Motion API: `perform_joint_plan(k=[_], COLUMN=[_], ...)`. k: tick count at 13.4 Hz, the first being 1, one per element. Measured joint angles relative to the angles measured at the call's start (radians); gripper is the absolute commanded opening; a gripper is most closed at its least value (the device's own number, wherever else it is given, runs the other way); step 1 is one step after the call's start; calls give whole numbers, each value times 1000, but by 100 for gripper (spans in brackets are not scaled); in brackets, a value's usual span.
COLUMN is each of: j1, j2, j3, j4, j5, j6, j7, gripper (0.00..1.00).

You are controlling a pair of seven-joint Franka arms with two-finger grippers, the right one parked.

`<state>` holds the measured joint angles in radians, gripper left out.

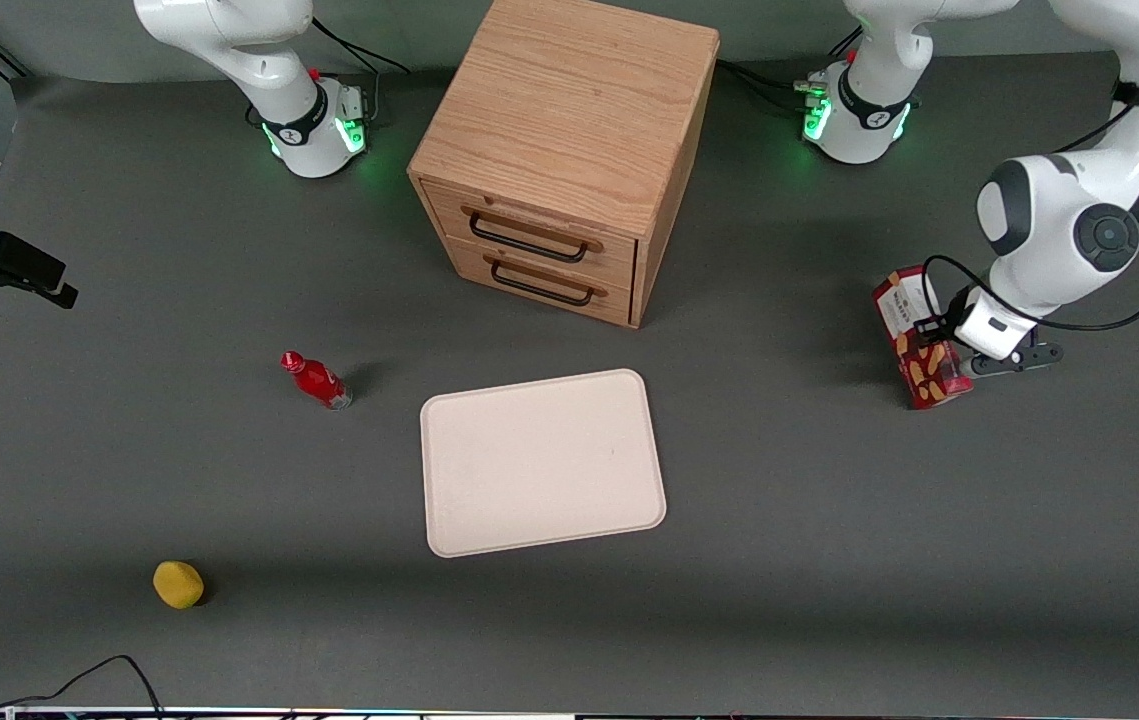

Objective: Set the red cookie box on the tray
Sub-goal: 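Close the left gripper on the red cookie box and lift it, then carry the red cookie box with the left gripper over the cream tray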

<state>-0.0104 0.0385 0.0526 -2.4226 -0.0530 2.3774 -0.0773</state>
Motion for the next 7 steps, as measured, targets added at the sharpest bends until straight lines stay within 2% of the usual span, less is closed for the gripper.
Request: perform_joint_plan(k=[3, 5, 7], j1=[-13, -14, -15], j2=[-145, -209, -226], j3=[-31, -62, -116], j4=[76, 198, 339], j5=[0, 0, 0], j6=[-283, -521, -687], j7=[-6, -40, -109], gripper=[24, 24, 24])
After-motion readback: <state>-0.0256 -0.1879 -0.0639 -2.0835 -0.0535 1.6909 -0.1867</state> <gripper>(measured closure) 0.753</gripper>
